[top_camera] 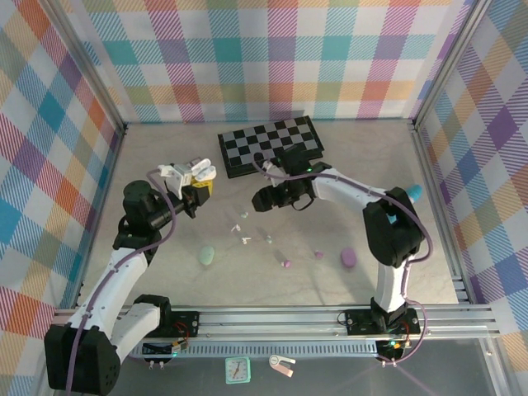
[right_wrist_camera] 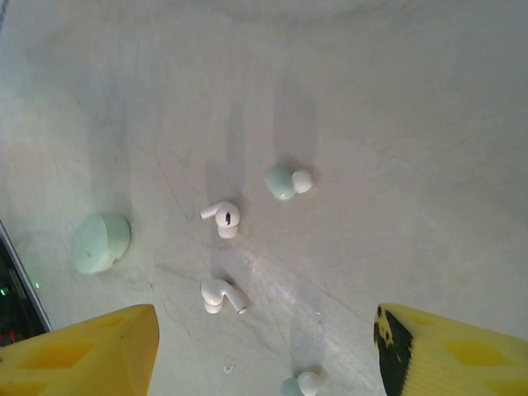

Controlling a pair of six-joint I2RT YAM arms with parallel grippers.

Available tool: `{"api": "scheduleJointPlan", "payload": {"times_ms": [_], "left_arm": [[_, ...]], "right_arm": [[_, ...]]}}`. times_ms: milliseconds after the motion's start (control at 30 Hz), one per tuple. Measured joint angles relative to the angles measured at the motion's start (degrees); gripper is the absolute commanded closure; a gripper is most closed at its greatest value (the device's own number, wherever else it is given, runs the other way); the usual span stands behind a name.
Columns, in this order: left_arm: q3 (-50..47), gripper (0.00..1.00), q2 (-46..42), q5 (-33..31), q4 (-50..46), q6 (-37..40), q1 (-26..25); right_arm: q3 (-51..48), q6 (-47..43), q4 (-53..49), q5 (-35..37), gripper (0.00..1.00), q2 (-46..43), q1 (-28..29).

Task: Insert wireless bluetooth earbuds into charging case

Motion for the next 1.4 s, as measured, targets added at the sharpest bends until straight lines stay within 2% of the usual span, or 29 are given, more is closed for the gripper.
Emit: {"api": "scheduleJointPlan", "payload": {"times_ms": [333,467,767,1400], "left_arm": [[0.0,0.93,-0.02,-5.18,0.09,-1.25,2.27],[0.0,0.93,-0.02,-6.86,-0.13,-1.27,3.39],[0.0,0.93,-0.02,-7.26,-0.22,-1.27,3.58],[0.0,0.93,-1.31,-7.87,-0.94,-1.2,3.61]], "right_arm": [[8.17,-5.16,-6.71,1.11,0.44,8.55,8.09],[11.87,-6.82,-9.68,1.75,0.44,11.93,9.99],[15.98,-9.05,-14.49,3.8,0.47,16.9,11.04],[16.0,-9.05,-18.86,3.89,0.55,17.42,12.92]]}}
